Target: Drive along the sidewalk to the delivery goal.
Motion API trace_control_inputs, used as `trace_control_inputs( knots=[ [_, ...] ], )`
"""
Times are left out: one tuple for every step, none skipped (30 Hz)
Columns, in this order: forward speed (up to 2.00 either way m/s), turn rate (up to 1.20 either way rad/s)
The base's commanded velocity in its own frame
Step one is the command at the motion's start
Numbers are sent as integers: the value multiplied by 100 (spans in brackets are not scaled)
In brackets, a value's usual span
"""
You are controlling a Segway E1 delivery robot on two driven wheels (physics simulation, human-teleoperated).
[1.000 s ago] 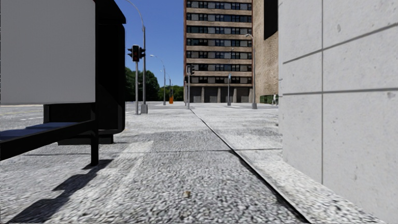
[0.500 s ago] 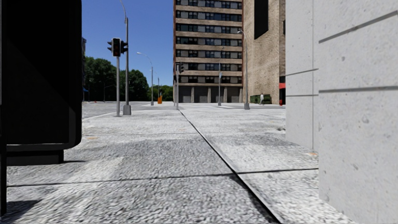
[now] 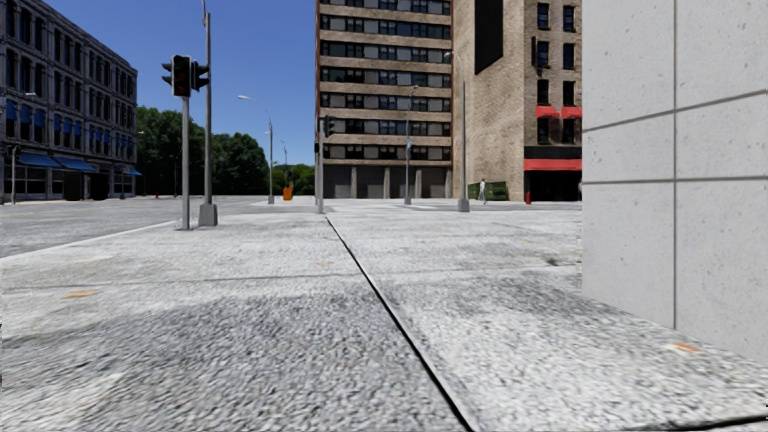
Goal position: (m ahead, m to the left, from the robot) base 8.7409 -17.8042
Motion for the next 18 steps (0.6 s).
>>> trace_control_inputs(
  knots=[
    [200, -24],
    [200, -24],
    [200, -24],
    [200, -24],
    [200, -24],
    [200, -24],
    [200, -24],
    [200, -24],
    [200, -24],
    [200, -24],
    [200, -24],
    [200, -24],
    [200, -24],
    [200, -24],
    [200, -24],
    [200, -24],
    [200, -24],
    [200, -25]
  ],
)
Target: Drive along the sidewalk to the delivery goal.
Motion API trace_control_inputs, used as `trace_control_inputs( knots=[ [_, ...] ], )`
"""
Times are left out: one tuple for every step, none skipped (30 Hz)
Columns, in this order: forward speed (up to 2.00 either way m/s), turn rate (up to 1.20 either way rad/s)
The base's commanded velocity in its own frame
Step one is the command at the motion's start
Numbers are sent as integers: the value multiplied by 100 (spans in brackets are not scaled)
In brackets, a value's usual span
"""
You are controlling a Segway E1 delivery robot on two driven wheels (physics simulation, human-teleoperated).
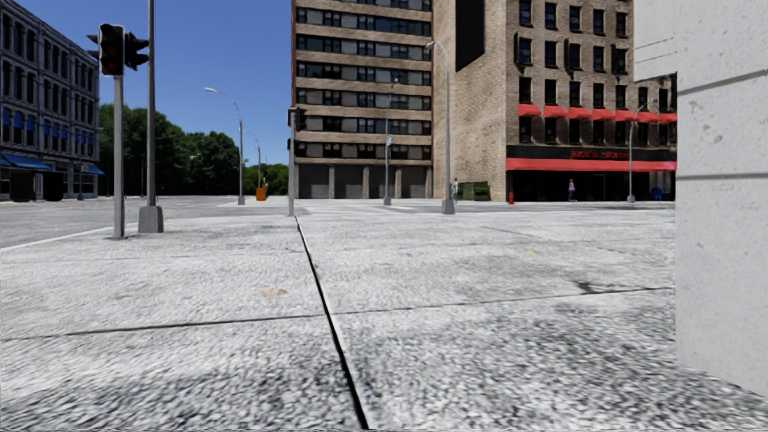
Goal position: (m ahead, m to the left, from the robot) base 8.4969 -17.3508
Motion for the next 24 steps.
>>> trace_control_inputs(
  knots=[
    [200, -27],
    [199, -29],
    [198, -30],
    [198, -30],
    [198, -31],
    [198, -32],
    [198, -33],
    [198, -34],
    [198, -34],
    [198, -34],
    [196, -35],
    [184, -35],
    [170, -36],
    [162, -37],
    [162, -37],
    [160, -37],
    [159, -37],
    [159, -37],
    [159, -37],
    [159, -38],
    [159, -38],
    [159, -38],
    [158, -39],
    [158, -40]
  ],
)
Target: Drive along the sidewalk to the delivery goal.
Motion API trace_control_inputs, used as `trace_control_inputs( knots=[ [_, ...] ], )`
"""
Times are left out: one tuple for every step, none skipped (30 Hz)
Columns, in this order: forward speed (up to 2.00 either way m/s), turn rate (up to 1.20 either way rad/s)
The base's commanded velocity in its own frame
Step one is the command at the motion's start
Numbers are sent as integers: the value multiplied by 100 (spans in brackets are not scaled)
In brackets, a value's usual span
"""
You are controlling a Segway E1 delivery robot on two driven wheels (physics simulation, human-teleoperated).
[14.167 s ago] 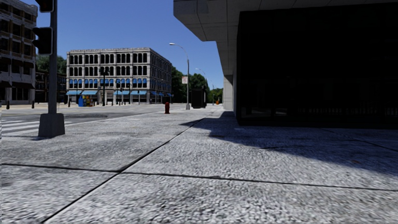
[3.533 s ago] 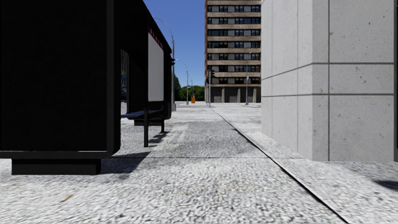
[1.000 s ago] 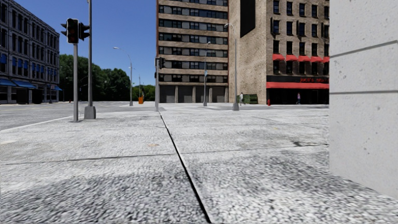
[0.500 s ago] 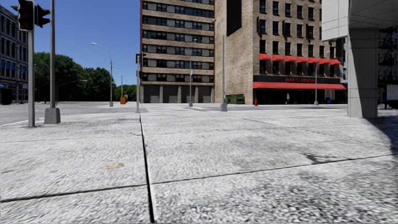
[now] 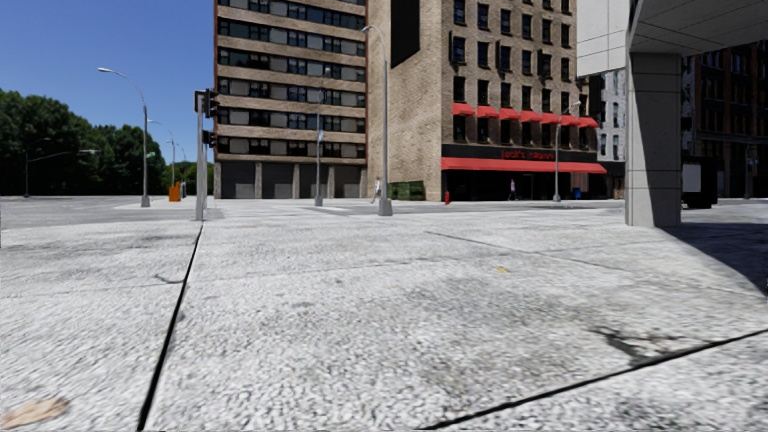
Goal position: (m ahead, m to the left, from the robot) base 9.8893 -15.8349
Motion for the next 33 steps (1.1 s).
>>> trace_control_inputs(
  knots=[
    [158, -40],
    [158, -40],
    [158, -40],
    [158, -41],
    [158, -41],
    [158, -42],
    [158, -42],
    [158, -42],
    [158, -43],
    [158, -43],
    [158, -43],
    [158, -43],
    [159, -43],
    [160, -43],
    [161, -43],
    [162, -43],
    [164, -43],
    [165, -43],
    [165, -43],
    [165, -43],
    [165, -43],
    [165, -43],
    [165, -43],
    [165, -43],
    [165, -43],
    [165, -44],
    [165, -44],
    [165, -45],
    [165, -46],
    [165, -46],
    [165, -47],
    [165, -51],
    [165, -55]
  ],
)
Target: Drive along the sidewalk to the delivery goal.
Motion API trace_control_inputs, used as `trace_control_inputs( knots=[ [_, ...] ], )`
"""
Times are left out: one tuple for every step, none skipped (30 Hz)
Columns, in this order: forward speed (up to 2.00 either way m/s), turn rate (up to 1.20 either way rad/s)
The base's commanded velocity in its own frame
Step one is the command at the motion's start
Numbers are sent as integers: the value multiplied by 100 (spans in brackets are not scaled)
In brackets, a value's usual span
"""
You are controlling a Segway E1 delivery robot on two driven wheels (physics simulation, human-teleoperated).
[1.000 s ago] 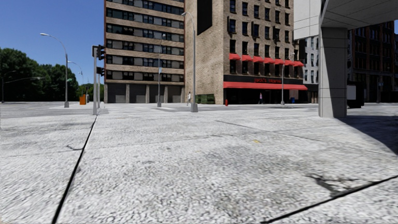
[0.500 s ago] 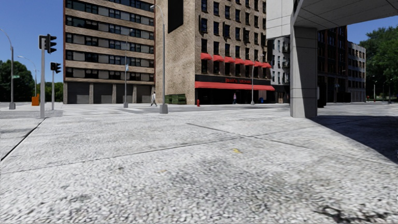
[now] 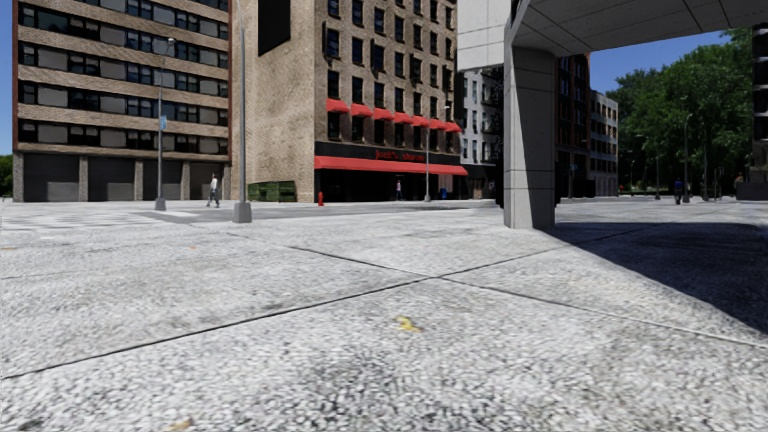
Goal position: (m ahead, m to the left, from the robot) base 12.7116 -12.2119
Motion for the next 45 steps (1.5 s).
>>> trace_control_inputs(
  knots=[
    [165, -56],
    [165, -57],
    [165, -57],
    [165, -57],
    [165, -57],
    [165, -57],
    [165, -57],
    [165, -57],
    [166, -57],
    [166, -57],
    [166, -57],
    [166, -57],
    [166, -57],
    [166, -57],
    [166, -57],
    [167, -57],
    [168, -57],
    [168, -57],
    [170, -57],
    [170, -57],
    [171, -57],
    [171, -57],
    [172, -57],
    [172, -57],
    [173, -57],
    [177, -57],
    [178, -57],
    [179, -57],
    [179, -57],
    [179, -57],
    [182, -47],
    [188, -31],
    [188, -31],
    [193, -4],
    [193, -4],
    [194, 0],
    [194, 0],
    [194, 0],
    [194, 0],
    [194, 0],
    [196, 0],
    [196, 0],
    [196, 0],
    [196, 0],
    [196, 0]
  ],
)
